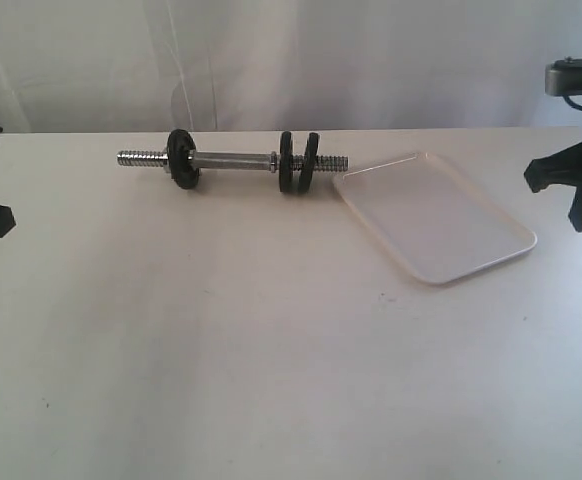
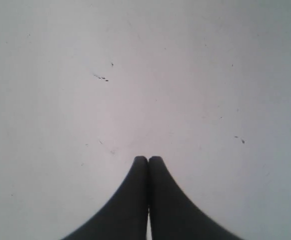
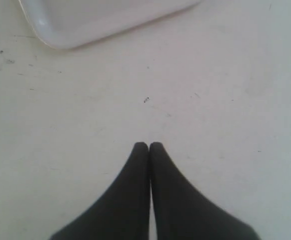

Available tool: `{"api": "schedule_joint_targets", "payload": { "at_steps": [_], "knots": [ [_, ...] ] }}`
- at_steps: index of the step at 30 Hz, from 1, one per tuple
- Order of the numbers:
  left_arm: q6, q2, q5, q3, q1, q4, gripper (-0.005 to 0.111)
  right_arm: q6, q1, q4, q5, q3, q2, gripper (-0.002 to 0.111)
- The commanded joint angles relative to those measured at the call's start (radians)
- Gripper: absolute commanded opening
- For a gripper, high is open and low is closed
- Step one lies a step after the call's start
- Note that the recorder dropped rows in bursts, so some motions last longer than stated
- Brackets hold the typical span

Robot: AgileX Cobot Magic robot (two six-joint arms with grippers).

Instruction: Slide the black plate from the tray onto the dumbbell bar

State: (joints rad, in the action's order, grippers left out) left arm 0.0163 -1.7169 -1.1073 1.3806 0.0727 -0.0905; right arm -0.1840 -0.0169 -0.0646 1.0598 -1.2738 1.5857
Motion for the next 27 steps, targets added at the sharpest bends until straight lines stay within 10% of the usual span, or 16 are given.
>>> {"api": "schedule_joint_targets", "payload": {
  "at_steps": [1, 27],
  "knots": [
    [0.006, 0.104, -0.022, -0.062, -0.003, 0.006, 0.0, 0.005, -0.007, 0.01, 0.029, -0.004, -0.12, 0.0],
    [-0.065, 1.234, -0.114, -0.183, -0.001, -0.041, 0.0, 0.027, -0.003, -0.032, 0.161, -0.004, -1.271, 0.0]
  ]
}}
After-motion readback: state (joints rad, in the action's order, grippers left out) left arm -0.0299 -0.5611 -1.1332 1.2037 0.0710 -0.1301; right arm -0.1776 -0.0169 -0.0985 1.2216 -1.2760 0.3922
